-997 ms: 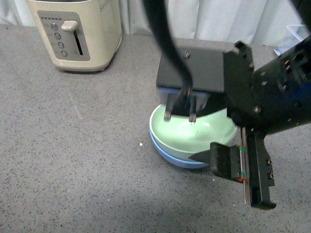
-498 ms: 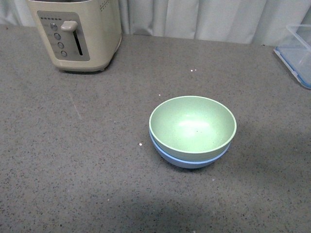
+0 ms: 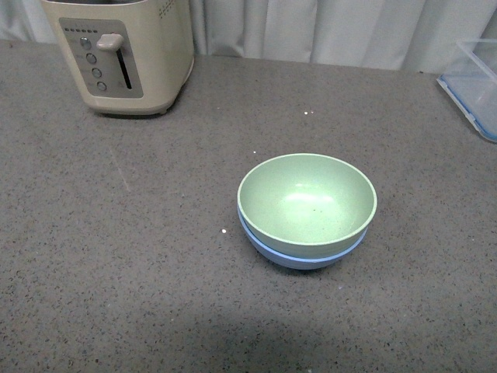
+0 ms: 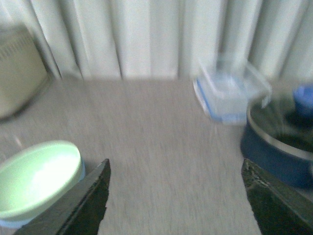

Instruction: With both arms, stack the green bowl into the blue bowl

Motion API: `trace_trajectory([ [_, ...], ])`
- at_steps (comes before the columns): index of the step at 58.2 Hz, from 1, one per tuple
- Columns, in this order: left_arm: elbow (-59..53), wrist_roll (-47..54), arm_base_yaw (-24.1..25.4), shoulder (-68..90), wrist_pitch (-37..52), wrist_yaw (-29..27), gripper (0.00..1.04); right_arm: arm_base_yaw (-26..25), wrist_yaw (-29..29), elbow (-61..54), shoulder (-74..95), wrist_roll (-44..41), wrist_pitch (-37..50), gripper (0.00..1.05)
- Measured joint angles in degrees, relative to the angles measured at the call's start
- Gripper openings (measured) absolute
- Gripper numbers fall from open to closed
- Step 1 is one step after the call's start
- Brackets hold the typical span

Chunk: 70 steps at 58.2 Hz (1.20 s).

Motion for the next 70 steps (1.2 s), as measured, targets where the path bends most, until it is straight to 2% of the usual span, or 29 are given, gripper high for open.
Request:
trace_trajectory([
  [3, 0.0, 0.0, 0.0, 0.02, 0.0, 0.0, 0.98, -2.23, -3.17, -0.24, -3.67, -2.01, 5.68, 0.65],
  [7, -0.02, 0.02, 0.0, 0.0, 0.0, -0.09, 0.98, -6.43, -8.7, -0.39, -5.4, -2.71, 4.74, 0.54],
  [9, 0.0, 0.04, 0.0, 0.0, 0.0, 0.0, 0.98, -8.22, -9.77, -0.11, -8.41, -3.06, 1.31, 0.47],
  [14, 0.0, 0.04, 0.0, 0.0, 0.0, -0.07, 0.98, -9.77, -9.84, -0.35, -13.35, -3.37, -4.85, 0.33],
  [26, 0.0, 0.04, 0.0, 0.02, -0.02, 0.02, 0.98, -9.88, -10.21, -0.35, -14.91, -3.76, -5.03, 0.01],
  [42, 0.0, 0.04, 0.0, 0.02, -0.02, 0.0, 0.98, -9.88, -10.23, -0.35, -14.91, -3.74, -5.14, 0.01],
  [45, 0.0, 0.04, 0.0, 0.02, -0.02, 0.0, 0.98, -9.88, -10.19, -0.35, -14.91, -3.76, -5.14, 0.07],
  [58, -0.02, 0.04, 0.0, 0.02, -0.02, 0.0, 0.98, -9.88, -10.21, -0.35, -14.91, -3.78, -5.14, 0.44],
  [62, 0.0, 0.04, 0.0, 0.02, -0.02, 0.0, 0.98, -9.88, -10.21, -0.35, -14.91, -3.78, -5.14, 0.61],
  [70, 0.0, 0.04, 0.0, 0.02, -0.02, 0.0, 0.98, -9.88, -10.21, -0.35, -14.91, -3.78, -5.14, 0.86],
])
